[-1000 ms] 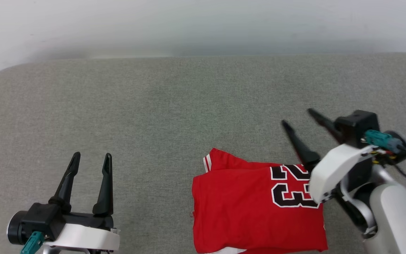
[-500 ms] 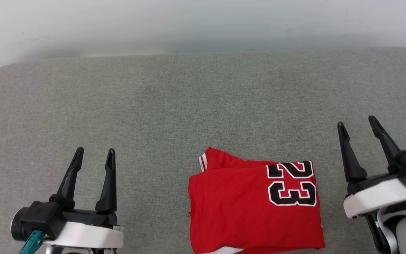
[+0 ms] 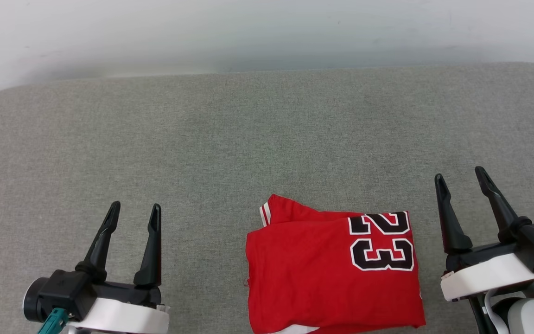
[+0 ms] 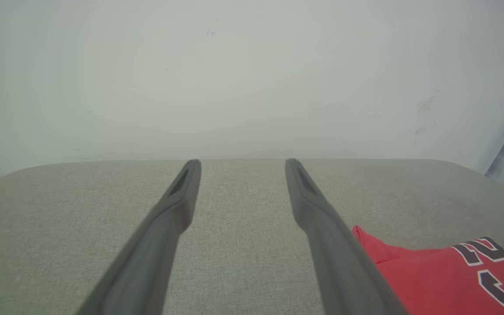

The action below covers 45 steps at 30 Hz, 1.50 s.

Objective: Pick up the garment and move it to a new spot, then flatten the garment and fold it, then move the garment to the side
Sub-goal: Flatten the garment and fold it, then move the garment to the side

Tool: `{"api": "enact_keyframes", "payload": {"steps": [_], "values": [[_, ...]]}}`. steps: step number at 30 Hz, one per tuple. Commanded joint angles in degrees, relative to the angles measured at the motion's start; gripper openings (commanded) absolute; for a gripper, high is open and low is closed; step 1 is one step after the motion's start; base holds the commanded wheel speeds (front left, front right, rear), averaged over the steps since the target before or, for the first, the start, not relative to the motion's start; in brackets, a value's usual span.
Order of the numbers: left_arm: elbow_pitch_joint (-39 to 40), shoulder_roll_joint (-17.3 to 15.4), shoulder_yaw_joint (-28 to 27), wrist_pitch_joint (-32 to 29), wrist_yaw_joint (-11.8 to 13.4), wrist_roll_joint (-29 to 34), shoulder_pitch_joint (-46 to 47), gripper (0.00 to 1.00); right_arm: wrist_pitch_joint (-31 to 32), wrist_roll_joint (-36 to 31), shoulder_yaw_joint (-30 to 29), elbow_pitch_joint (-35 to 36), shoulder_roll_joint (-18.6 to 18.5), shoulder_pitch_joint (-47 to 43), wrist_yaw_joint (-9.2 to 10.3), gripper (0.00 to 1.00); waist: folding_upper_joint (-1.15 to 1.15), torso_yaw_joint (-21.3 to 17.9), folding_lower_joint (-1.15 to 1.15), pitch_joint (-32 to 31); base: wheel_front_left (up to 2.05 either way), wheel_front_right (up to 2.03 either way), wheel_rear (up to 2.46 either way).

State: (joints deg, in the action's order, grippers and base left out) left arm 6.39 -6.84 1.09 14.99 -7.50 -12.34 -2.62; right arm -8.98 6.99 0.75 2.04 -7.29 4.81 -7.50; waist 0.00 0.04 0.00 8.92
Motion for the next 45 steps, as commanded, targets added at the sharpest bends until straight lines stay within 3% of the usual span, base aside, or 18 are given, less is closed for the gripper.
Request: {"api": "enact_keyframes", "payload": {"steps": [1,10,14,18,22,23,24,25,28,33,42,43,44,45], "values": [[0.07,0.04,-0.28,0.26,0.08,-0.11,0.48,1.0,-0.31,0.18,0.3,-0.08,0.18,-0.09,0.02,1.0,0.0,0.05,0.0,0.0,0.0,0.0,0.0],[-0.25,0.0,0.09,0.26,0.08,-0.4,0.54,1.0,0.72,1.26,1.52,-0.19,-0.7,-0.66,0.02,1.0,0.0,0.37,0.0,0.23,0.0,0.0,0.0],[-0.46,-0.32,0.37,0.26,0.08,-0.38,0.63,1.0,5.56,3.1,2.88,0.12,-1.7,-0.47,0.02,1.0,0.0,0.53,0.0,0.59,0.0,0.0,0.0],[-0.31,-0.5,0.55,0.26,0.08,-0.51,0.95,1.0,18.37,6.96,5.73,1.68,-4.94,-1.21,0.03,1.0,0.0,0.81,0.0,1.43,0.0,0.0,0.0],[-0.34,-0.58,1.01,0.26,0.08,-0.5,1.61,1.0,35.76,10.34,5.77,3.95,-7.31,-2.74,0.03,1.0,0.0,1.23,0.0,2.62,0.0,0.0,0.0],[-0.51,-0.68,1.28,0.26,0.08,-0.48,1.86,1.0,44.15,11.85,5.09,5.48,-6.93,-3.69,0.02,1.0,0.0,1.57,0.0,3.07,0.0,0.0,0.0],[-0.51,-0.68,1.28,0.26,0.08,-0.48,1.86,1.0,44.15,11.85,5.09,5.48,-6.93,-3.69,0.02,1.0,0.0,1.57,0.0,3.07,0.0,0.0,0.0],[-0.67,-0.73,1.48,0.26,0.08,-0.51,2.09,1.0,50.26,12.99,3.62,7.14,-5.78,-3.95,0.03,1.0,0.0,1.95,0.0,3.57,0.0,0.0,0.0],[-0.82,-0.74,2.01,0.26,0.08,-0.52,2.83,1.0,56.49,12.58,2.3,8.13,-4.29,-3.85,0.02,1.0,0.0,2.72,0.0,4.34,0.0,0.0,0.0],[-1.21,-0.79,2.79,0.26,0.08,-0.31,3.77,1.0,61.25,11.31,1.83,6.2,-2.06,-2.36,0.02,1.0,0.0,4.22,0.0,5.7,0.0,0.0,0.0],[-1.74,-0.78,3.29,0.26,0.08,-0.26,4.8,1.0,60.32,8.0,7.3,-2.13,-1.17,-1.33,-0.07,1.0,0.0,6.12,0.0,7.1,0.0,0.0,0.0],[-1.79,-0.78,3.28,0.26,0.08,-0.26,4.86,1.0,59.89,7.71,8.0,-3.12,-1.3,-1.23,-0.08,0.87,0.0,6.16,0.0,7.1,0.0,0.0,0.0],[-1.85,-0.76,3.25,0.26,0.08,-0.21,4.87,1.0,59.34,7.22,8.47,-4.13,-1.46,-0.87,-0.08,0.38,0.0,6.14,0.0,7.07,0.0,0.0,0.0],[-1.93,-0.71,3.24,0.26,0.08,-0.12,4.83,1.0,58.44,6.5,9.12,-4.94,-1.91,-0.28,-0.08,0.0,0.0,6.04,0.0,6.97,0.0,0.0,0.0]]}}
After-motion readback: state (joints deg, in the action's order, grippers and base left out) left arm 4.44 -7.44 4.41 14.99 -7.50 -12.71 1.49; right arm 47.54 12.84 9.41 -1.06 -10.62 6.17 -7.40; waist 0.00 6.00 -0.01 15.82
